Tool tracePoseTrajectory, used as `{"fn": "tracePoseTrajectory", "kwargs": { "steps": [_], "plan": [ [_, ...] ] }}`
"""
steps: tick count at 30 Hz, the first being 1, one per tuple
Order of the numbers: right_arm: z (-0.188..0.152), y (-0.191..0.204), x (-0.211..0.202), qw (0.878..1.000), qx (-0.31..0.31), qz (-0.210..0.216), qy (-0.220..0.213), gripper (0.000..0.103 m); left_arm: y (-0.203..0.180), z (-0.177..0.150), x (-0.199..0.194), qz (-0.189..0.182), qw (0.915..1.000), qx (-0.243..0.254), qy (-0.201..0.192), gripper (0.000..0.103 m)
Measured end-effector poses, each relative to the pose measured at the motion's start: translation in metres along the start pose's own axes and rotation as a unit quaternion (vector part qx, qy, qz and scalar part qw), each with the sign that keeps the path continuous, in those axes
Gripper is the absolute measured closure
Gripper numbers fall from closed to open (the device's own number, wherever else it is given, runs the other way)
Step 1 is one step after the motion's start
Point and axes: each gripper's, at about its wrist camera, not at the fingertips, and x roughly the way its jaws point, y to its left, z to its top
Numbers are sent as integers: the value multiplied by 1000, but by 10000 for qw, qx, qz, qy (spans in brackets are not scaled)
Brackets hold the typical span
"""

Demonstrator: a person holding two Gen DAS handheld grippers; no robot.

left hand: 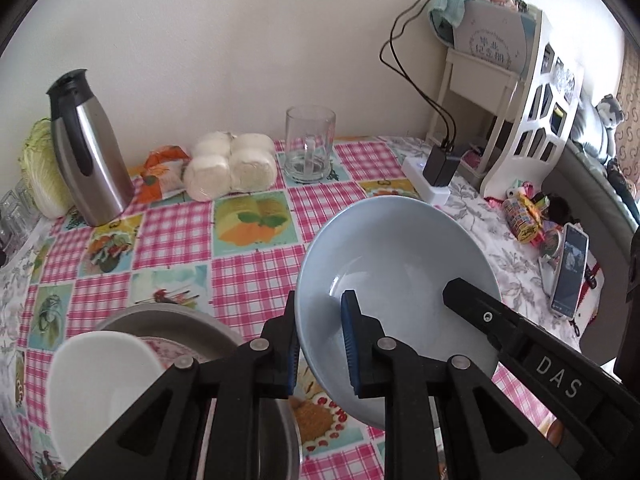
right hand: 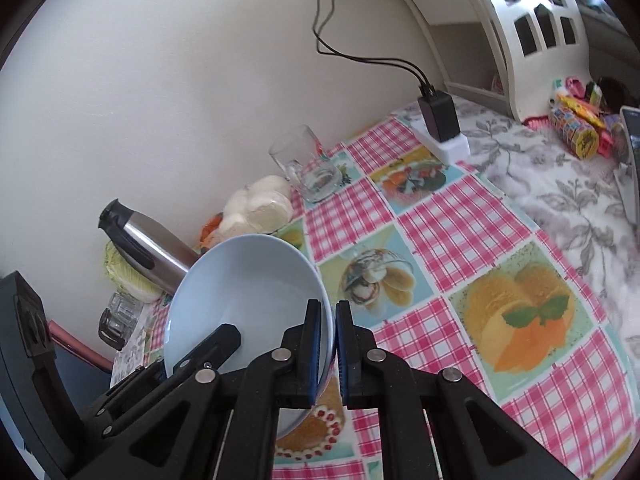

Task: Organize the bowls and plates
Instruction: 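Lift the pale blue bowl with both grippers and carry it over the basin, then lower the pale blue bowl onto the stacked bowls with both grippers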

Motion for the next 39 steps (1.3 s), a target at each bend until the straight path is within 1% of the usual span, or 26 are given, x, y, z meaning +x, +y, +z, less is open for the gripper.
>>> {"fn": "tracePoseTrajectory", "kwargs": {
  "steps": [3, 8, 13, 17, 22, 34, 39],
  "plan": [
    [-3, 15, -10, 9999, -56, 88, -43, 95, 14, 0, -21, -59, 9998, -167, -98, 83],
    [-10, 48, -26, 9994, -238, 228, -141, 94, 37, -4, -59, -1, 9990, -327, -302, 83],
    [-21, 80, -32, 9981, -484, 379, -103, 94, 67, -13, -84, 26, 9971, -628, -423, 83],
    [-35, 106, -27, 9966, -695, 433, 48, 94, 94, -25, -94, 87, 9946, -951, -399, 83],
    [-51, 127, -23, 9949, -864, 478, 213, 94, 115, -37, -104, 131, 9917, -1209, -420, 83],
    [-74, 153, -22, 9921, -1109, 411, 424, 94, 141, -62, -113, 102, 9863, -1605, -355, 83],
    [-79, 159, -18, 9908, -1208, 388, 460, 94, 150, -65, -110, 70, 9844, -1726, -325, 83]
  ]
}}
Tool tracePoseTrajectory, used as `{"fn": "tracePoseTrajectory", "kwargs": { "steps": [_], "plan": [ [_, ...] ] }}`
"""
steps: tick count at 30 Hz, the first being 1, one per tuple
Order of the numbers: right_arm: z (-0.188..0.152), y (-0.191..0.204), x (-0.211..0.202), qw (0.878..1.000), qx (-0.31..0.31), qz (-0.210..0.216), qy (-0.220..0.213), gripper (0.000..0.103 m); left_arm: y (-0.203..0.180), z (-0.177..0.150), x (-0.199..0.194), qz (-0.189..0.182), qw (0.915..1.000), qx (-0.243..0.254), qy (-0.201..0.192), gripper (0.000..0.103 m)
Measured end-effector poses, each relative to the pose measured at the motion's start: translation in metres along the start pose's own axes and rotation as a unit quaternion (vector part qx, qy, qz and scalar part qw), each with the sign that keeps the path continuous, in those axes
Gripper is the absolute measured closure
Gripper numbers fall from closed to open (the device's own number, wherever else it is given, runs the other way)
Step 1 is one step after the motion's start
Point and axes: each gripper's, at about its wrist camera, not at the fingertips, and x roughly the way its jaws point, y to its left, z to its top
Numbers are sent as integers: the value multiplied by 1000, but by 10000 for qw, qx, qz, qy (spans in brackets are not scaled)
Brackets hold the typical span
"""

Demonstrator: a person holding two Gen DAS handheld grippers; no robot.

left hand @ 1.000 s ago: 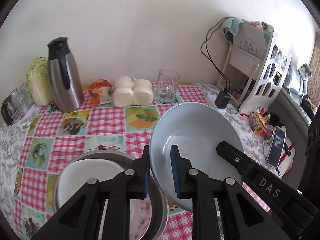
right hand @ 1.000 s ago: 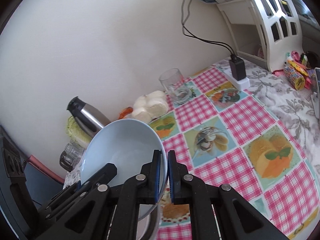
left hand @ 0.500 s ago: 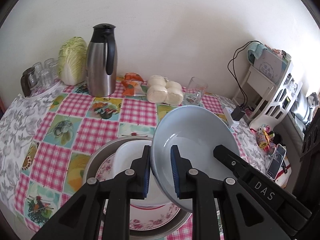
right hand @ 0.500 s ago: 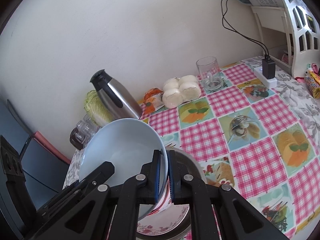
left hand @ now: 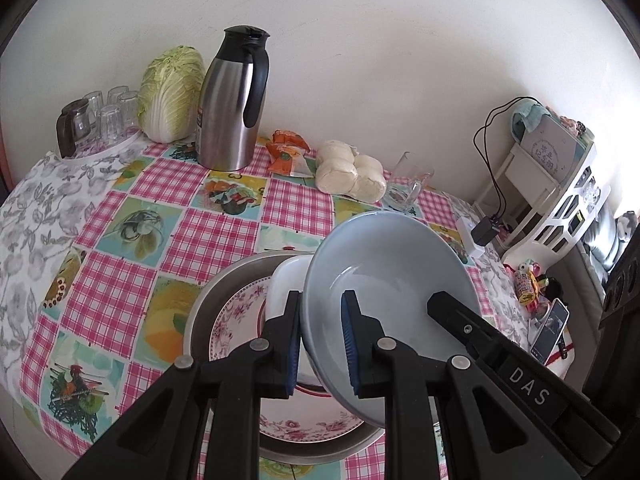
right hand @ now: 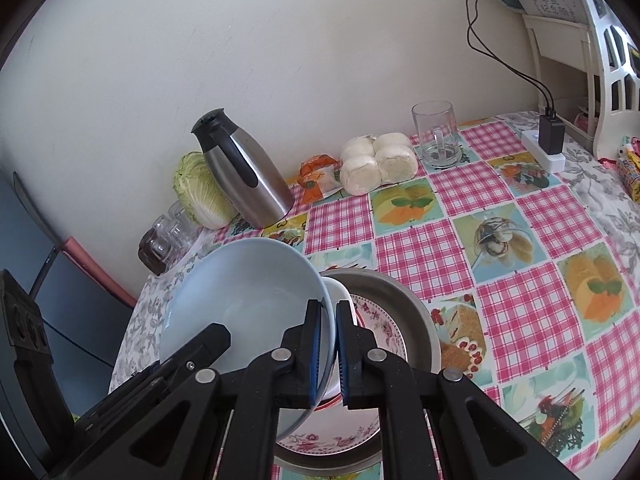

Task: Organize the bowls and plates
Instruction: 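Lower the pale blue bowl onto the stacked bowls with both grippers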

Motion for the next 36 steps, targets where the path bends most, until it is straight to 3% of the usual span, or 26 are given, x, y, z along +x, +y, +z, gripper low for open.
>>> {"fn": "tracePoseTrajectory", "kwargs": {
  "steps": [21, 36],
  "plan": [
    [-6, -1, 33, 9996, 42, -82, 263, 91, 15, -2, 26, 117, 9992, -252, 287, 83],
    [-5, -4, 38, 9998, 70, -99, 169, 75, 19, -1, 30, 297, 9989, -288, 238, 90]
  ]
}}
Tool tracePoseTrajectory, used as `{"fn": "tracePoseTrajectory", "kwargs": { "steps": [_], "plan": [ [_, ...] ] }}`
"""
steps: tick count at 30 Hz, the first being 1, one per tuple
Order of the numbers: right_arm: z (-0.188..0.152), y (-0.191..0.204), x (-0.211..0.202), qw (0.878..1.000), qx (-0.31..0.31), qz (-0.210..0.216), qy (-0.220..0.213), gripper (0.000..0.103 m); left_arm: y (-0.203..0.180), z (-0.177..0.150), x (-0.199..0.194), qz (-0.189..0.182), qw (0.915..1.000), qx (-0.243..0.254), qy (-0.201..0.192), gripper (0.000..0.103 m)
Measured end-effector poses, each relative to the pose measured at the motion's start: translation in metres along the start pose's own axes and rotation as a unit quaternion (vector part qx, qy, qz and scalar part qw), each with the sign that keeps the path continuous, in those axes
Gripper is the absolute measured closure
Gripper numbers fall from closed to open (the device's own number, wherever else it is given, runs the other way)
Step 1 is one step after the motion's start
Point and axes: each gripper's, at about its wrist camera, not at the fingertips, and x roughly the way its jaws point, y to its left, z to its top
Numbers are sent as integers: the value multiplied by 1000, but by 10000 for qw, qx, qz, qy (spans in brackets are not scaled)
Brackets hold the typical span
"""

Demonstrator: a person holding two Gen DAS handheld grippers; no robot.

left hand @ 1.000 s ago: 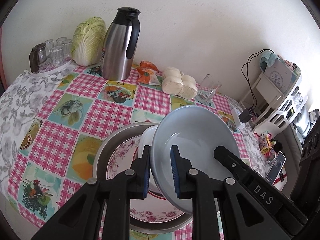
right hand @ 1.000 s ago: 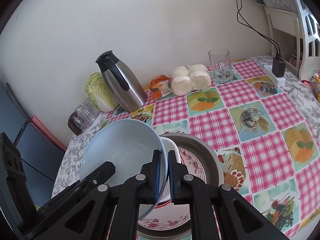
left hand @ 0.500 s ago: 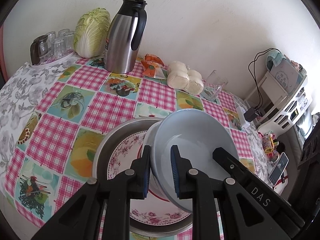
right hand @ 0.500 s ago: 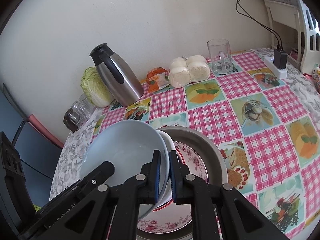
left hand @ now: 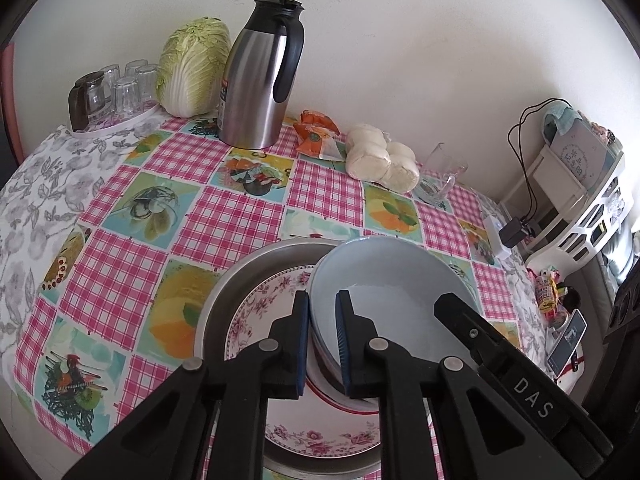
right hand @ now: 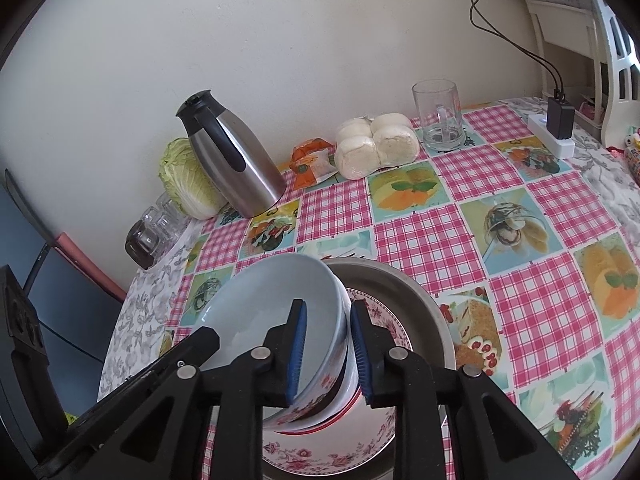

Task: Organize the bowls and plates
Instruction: 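Lower the pale blue bowl onto the stacked bowls with both grippers, then open both grippers to release the pale blue bowl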

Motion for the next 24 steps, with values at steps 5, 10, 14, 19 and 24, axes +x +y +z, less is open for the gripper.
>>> {"fn": "tracePoseTrajectory", "kwargs": {
  "steps": [5, 10, 14, 19, 24],
  "plan": [
    [1, -6, -1, 9999, 95, -39, -25, 70, 1, 1, -1, 41, 10000, -16, -47, 90],
    [3, -11, -5, 9998, 163, -131, -47, 54, -3, 4, -11, 291, 9994, 102, -148, 88],
    [4, -12, -7, 9995, 121, -274, -53, 36, 0, 5, -18, 130, 9997, -21, -191, 53],
    [4, -13, -9, 9994, 73, -326, -43, 24, 6, 6, -21, 240, 9994, -194, -184, 30],
    [4, -13, -9, 9995, 58, -317, -25, 20, 20, 5, -20, 536, 9972, -503, -138, 18]
  ]
}}
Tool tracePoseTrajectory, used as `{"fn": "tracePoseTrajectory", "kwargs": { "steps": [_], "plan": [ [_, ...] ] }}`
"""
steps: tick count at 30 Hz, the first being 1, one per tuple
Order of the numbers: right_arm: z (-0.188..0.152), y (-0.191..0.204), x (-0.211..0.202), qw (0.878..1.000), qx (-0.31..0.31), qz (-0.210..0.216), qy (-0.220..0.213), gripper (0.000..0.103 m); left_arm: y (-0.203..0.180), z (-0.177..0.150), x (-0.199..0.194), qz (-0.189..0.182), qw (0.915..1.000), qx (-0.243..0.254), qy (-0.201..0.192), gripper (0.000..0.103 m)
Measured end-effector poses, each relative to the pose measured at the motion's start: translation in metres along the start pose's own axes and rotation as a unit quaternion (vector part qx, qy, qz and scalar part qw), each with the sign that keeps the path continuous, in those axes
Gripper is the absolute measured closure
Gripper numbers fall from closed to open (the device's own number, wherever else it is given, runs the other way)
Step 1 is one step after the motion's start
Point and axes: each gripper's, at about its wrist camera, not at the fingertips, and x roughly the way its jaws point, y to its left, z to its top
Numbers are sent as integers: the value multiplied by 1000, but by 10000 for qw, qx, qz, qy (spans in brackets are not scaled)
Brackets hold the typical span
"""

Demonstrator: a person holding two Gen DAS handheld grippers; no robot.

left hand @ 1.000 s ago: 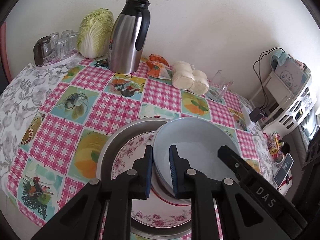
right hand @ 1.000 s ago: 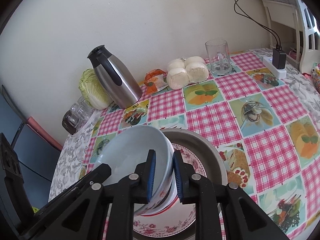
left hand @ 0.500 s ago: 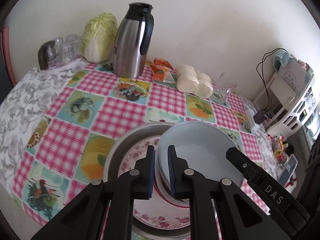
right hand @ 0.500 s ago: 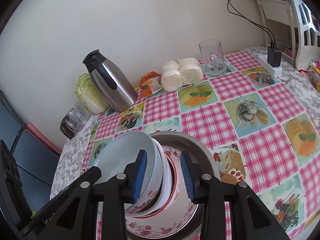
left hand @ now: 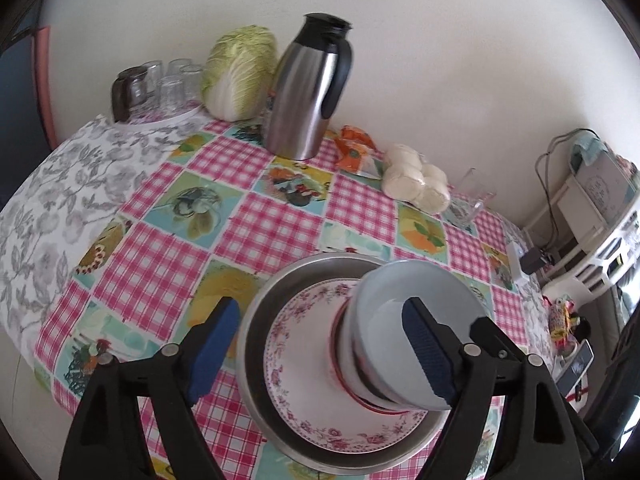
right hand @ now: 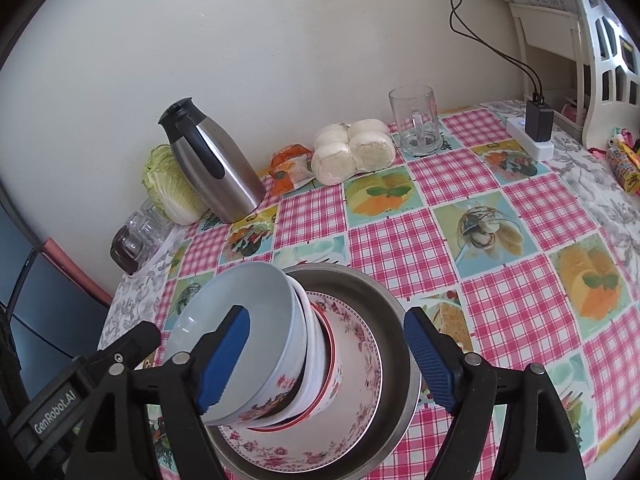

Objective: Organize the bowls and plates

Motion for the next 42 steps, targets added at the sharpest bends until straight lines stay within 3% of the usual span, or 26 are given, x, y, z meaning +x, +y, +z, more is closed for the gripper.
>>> {"fn": "tracePoseTrajectory", "kwargs": {
  "steps": [2, 5, 7, 8, 9, 12, 19, 25, 30, 38, 42],
  "plan": [
    [-1, -1, 3, 10000, 1, -32, 58, 13, 4, -1, 3, 138, 9999, -14, 50, 18],
    [-1, -2, 3, 10000, 47, -46, 66, 11, 8, -2, 6, 328, 9994, 3, 70, 17],
    [-1, -2, 3, 10000, 40, -18, 58, 10, 9, -2, 7, 454, 9990, 14, 45, 5],
    [-1, -1, 3, 10000, 24, -12, 54, 5, 10, -3, 7, 537, 9985, 34, 32, 1],
    [-1, -1, 3, 10000, 10, -15, 49, 1, 10, -3, 7, 595, 9982, 57, 4, 0],
    [-1, 1, 2, 10000, -26, -45, 26, 0, 11, -2, 6, 726, 9973, 121, -51, 0],
    [0, 1, 0, 9999, -69, -77, 28, 0, 9, -2, 8, 754, 9970, 199, 5, 0],
    [-1, 0, -10, 9999, -106, -121, -59, 0, 11, -3, 0, 476, 9988, 55, -120, 0],
    [-4, -4, -24, 9998, -47, -83, -174, 0, 7, -6, -8, 657, 9972, 243, -271, 0],
    [-21, -12, -48, 9990, 58, -61, -437, 0, 9, -19, -21, 414, 9976, 349, -429, 0],
    [-32, -16, -54, 9988, 52, -134, -461, 0, 6, -29, -24, 557, 9962, 521, -431, 0]
  ]
}}
